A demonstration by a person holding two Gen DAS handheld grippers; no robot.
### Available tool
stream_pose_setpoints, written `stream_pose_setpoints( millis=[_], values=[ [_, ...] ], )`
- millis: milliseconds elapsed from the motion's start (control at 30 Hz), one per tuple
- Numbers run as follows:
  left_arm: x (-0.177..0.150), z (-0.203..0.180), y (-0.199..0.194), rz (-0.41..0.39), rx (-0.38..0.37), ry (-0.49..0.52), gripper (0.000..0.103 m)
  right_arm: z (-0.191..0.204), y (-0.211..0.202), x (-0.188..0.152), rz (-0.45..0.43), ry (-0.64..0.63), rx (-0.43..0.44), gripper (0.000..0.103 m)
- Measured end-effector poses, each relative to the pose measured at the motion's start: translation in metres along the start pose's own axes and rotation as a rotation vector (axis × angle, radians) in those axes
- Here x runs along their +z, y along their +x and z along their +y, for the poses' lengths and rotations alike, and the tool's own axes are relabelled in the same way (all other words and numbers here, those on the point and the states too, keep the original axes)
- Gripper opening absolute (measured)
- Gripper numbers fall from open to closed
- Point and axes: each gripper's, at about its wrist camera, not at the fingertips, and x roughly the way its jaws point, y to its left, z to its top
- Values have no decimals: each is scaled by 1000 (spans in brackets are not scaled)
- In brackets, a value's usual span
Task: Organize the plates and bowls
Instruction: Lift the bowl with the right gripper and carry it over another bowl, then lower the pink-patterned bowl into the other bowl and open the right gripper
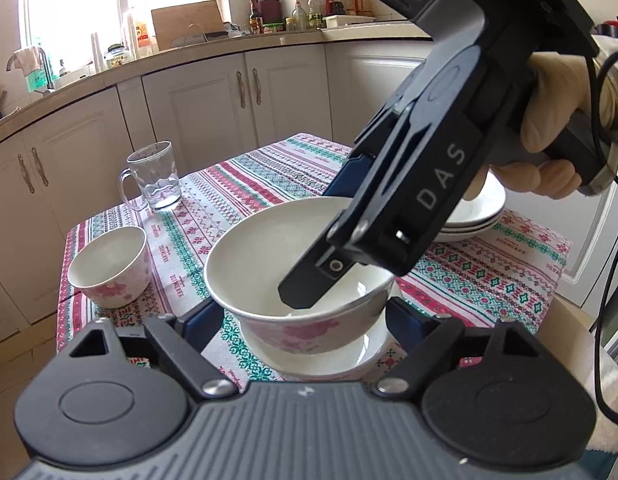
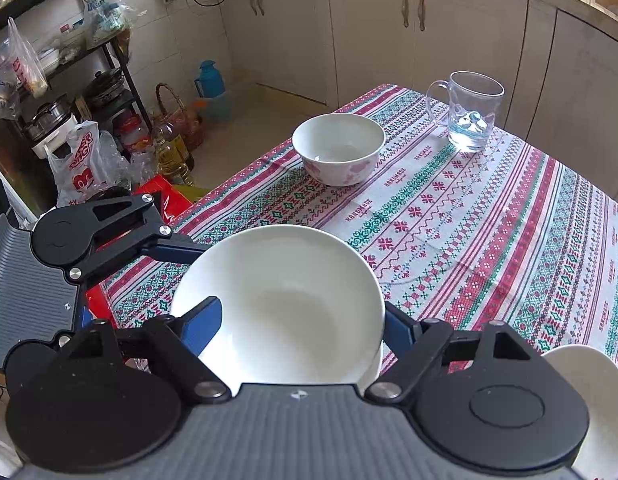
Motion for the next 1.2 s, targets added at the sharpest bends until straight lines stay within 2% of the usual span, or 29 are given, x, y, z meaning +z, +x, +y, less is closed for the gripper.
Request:
stream_pose_setpoints(
  millis=[1200],
  values=[
    [4, 17, 24, 99, -96, -29, 87, -11, 15, -17, -19, 50, 4, 88]
  ],
)
